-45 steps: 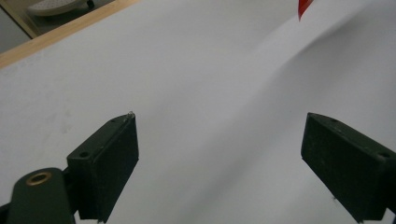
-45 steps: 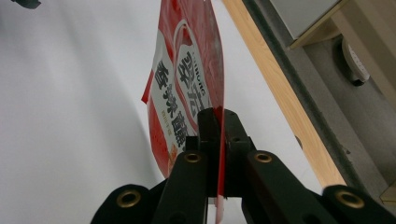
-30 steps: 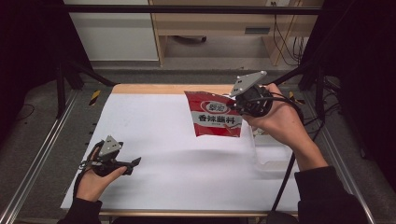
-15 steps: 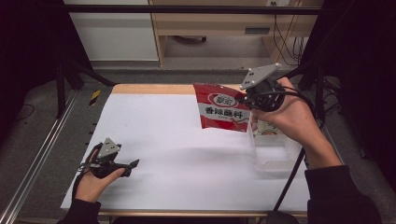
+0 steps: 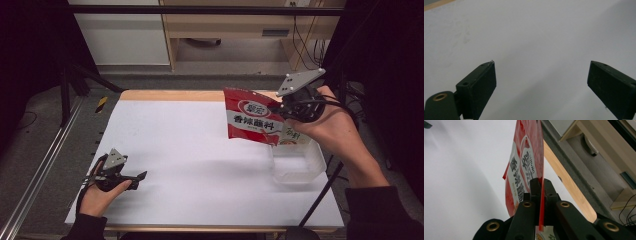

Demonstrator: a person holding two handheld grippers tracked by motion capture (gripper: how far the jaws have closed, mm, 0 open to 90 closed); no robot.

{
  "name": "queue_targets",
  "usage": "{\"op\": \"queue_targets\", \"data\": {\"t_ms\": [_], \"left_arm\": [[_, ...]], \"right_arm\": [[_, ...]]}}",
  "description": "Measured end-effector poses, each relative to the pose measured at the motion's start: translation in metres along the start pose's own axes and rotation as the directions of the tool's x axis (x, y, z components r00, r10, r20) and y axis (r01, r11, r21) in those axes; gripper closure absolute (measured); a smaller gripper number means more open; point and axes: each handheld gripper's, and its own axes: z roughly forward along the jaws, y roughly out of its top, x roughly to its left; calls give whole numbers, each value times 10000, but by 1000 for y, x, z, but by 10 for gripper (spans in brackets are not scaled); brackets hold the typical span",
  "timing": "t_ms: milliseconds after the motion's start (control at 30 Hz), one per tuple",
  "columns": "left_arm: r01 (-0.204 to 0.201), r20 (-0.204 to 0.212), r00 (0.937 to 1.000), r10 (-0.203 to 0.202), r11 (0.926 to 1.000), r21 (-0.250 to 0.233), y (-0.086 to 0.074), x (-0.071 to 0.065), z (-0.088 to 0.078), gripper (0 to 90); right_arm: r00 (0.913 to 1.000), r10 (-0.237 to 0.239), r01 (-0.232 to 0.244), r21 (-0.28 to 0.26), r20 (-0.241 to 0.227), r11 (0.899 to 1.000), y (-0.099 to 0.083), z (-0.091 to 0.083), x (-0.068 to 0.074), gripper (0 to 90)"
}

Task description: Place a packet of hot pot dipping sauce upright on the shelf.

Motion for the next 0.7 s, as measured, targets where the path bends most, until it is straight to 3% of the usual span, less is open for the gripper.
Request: {"op": "queue_targets", "data": {"t_ms": [333, 700], "left_arm": [[9, -6, 10000, -9, 9999, 110, -2, 1, 1, 86], [140, -21, 9999, -140, 9998, 135, -4, 4, 1, 78]], "right_arm": [[9979, 584, -594, 371, 281, 9975, -34, -17, -9, 898], [9930, 1057, -1088, 608, 532, 9922, -60, -28, -19, 898]]}}
